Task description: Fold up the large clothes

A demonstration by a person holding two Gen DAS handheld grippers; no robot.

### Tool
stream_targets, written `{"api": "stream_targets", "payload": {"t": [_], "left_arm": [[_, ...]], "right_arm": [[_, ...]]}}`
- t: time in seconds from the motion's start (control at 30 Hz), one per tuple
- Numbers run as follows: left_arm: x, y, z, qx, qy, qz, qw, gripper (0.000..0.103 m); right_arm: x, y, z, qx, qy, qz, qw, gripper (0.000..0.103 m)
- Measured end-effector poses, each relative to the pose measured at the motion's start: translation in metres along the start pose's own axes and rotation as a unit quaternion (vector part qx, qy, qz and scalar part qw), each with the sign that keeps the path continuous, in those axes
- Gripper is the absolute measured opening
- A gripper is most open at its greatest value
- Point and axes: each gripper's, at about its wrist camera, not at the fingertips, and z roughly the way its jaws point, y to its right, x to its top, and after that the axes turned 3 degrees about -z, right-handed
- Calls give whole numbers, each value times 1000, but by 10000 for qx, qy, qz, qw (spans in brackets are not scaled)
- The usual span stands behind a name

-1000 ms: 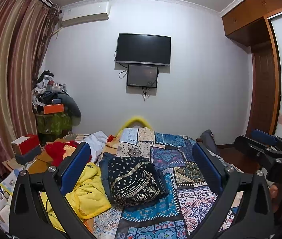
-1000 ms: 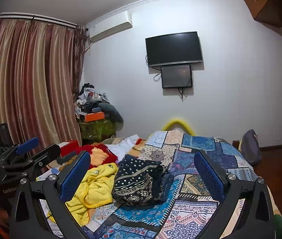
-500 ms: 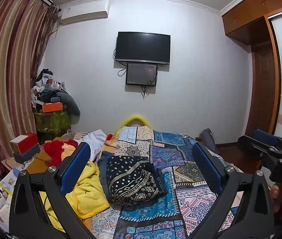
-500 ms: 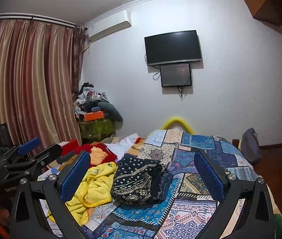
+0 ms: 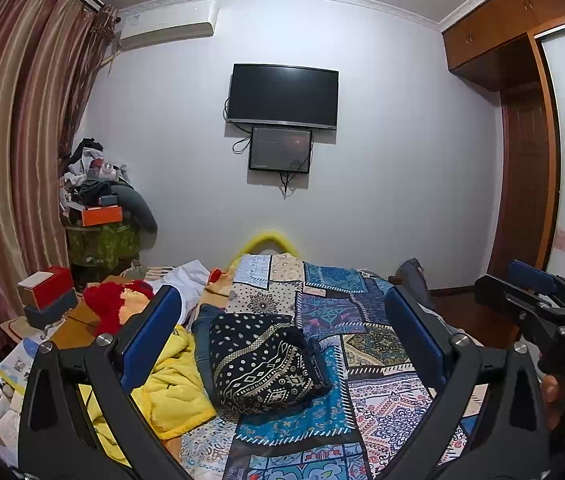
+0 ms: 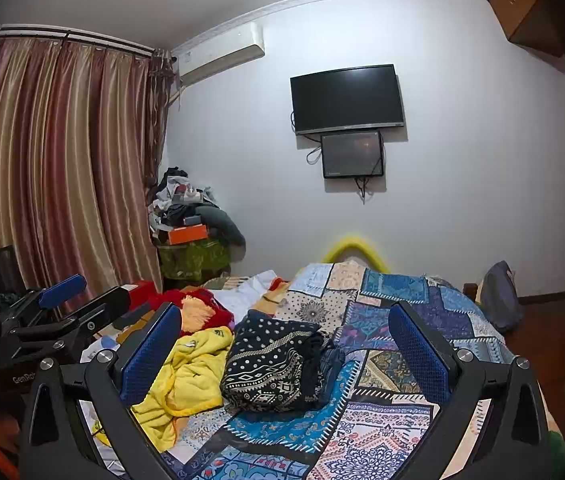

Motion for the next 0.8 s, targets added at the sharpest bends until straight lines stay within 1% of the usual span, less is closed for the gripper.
{"api": "stream_targets", "payload": {"t": [0.2,0.37,0.8], "left_arm": [[0,0,1,-39,-14,-2,10000,103],[1,-2,3,-188,-66,-10,9998,103],[-2,1,4,-257,-99,54,9996,103]], "right_arm": [[2,3,-2,5,-28,11,10000,103],[4,7,-3,-2,-15,55,10000,103],[3,10,-2,8,-66,104,9999,103]]}}
